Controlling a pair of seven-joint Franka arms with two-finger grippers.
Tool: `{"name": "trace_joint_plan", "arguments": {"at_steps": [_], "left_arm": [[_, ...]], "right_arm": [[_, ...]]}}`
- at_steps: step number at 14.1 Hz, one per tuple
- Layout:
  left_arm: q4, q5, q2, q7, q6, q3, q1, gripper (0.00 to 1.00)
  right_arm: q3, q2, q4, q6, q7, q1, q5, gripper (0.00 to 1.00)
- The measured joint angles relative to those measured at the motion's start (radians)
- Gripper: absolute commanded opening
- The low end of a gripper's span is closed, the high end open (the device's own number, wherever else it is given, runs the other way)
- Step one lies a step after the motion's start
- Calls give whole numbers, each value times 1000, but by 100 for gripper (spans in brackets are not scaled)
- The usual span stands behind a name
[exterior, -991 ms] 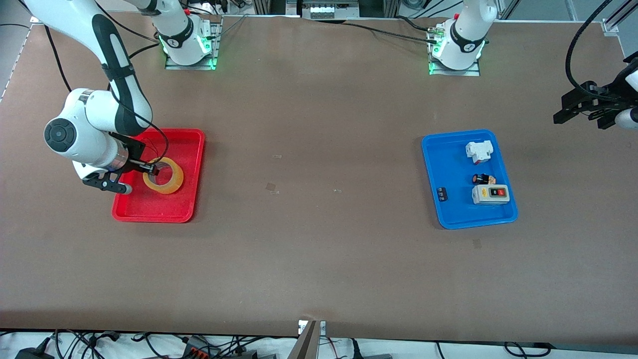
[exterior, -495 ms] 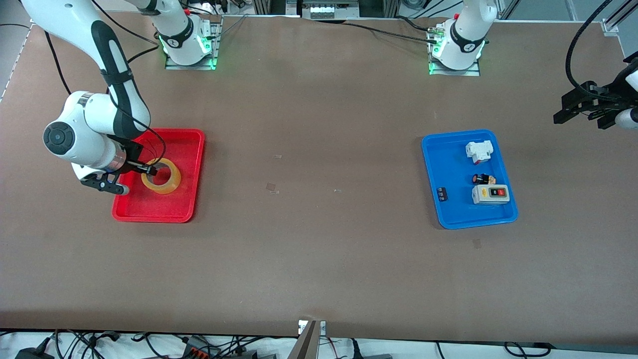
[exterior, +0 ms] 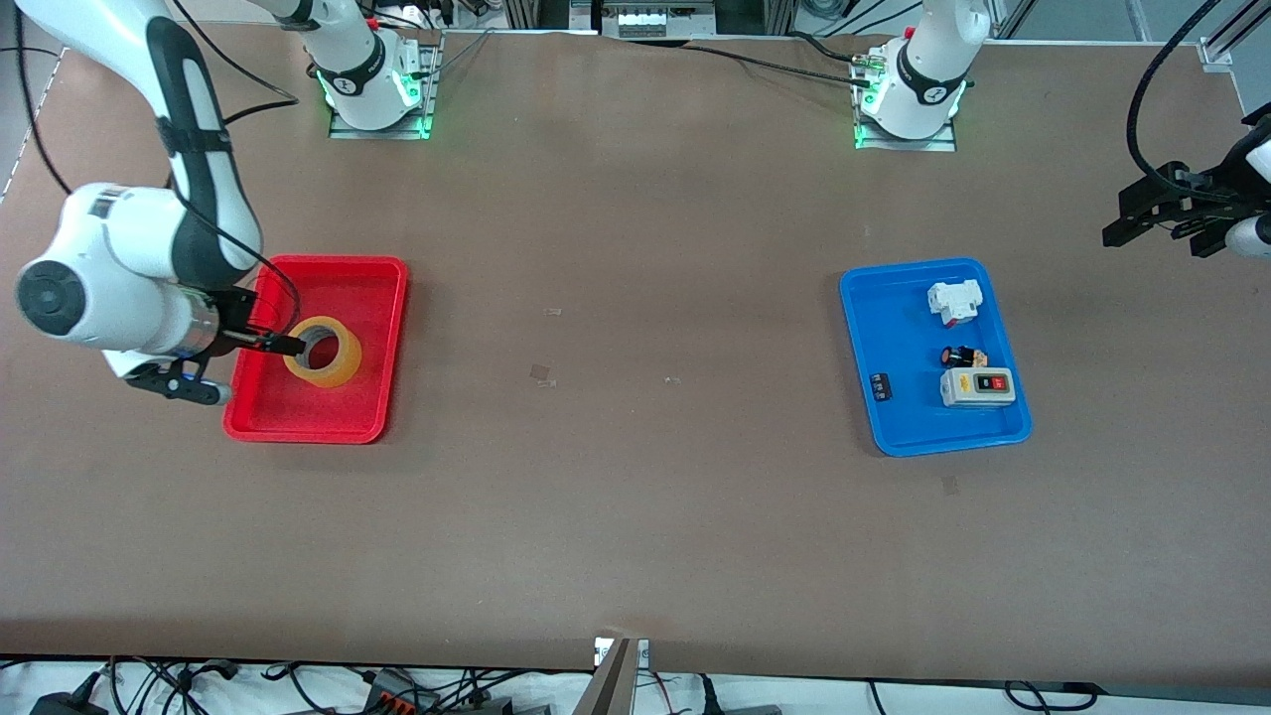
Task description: Place and move tape with both arms
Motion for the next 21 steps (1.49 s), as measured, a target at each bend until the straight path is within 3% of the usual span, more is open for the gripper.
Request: {"name": "trace_joint_plan", "arguments": {"at_steps": [6,12,14,17,21], "left_arm": [[0,0,0,0,-1,0,0,100],[0,0,0,0,-1,0,0,100],[0,0,0,0,-1,0,0,100],[0,0,0,0,-2,0,0,100],[0,0,0,0,-11,0,0,100]], "right_arm": [[2,-10,355,-254,-120,4,1,100],[9,-6,490,-324,-131,2,1,100],[68,-7,499,-325,-134,-58,-1,100],[263,-17,502,-326,-134,-251,-33,100],[314,-44,434,-282,-136,-284,-81,100]]}}
